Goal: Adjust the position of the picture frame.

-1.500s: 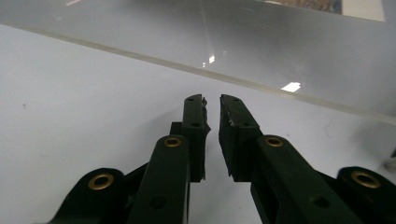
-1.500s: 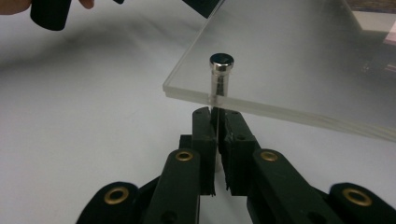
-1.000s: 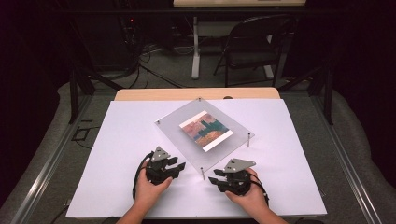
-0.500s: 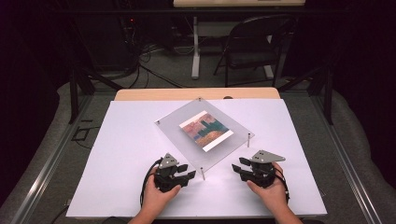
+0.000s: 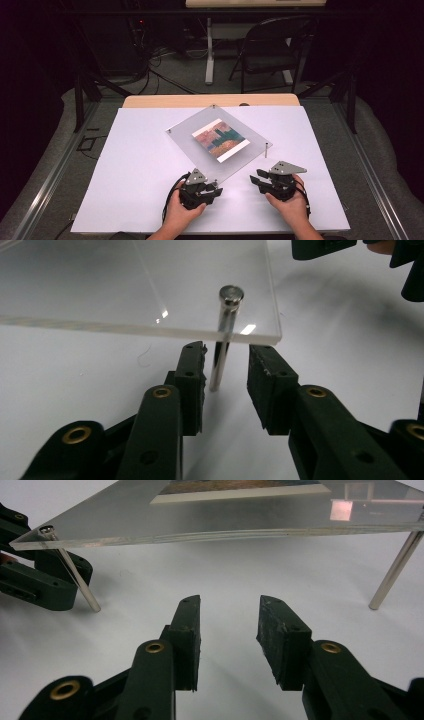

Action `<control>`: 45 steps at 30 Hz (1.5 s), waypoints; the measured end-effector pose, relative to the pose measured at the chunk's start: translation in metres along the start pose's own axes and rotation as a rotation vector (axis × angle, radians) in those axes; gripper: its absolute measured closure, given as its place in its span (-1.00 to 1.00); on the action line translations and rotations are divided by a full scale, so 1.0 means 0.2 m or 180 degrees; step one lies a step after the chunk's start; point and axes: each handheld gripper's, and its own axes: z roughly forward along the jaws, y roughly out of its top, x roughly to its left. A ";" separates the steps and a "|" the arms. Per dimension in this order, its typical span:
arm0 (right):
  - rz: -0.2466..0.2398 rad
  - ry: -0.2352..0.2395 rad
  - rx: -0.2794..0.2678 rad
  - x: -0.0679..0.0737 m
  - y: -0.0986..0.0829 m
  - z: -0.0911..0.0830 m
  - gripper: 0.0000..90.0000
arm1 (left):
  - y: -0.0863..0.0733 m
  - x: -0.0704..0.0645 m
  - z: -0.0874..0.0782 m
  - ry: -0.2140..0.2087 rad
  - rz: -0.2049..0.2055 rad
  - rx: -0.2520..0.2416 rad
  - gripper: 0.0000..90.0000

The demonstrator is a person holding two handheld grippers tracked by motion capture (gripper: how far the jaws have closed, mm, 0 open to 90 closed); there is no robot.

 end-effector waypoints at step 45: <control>0.0076 -0.0207 0.0174 -0.27 0.12 0.30 0.89 | -0.05 0.11 -0.15 0.0381 -0.0290 -0.0095 0.89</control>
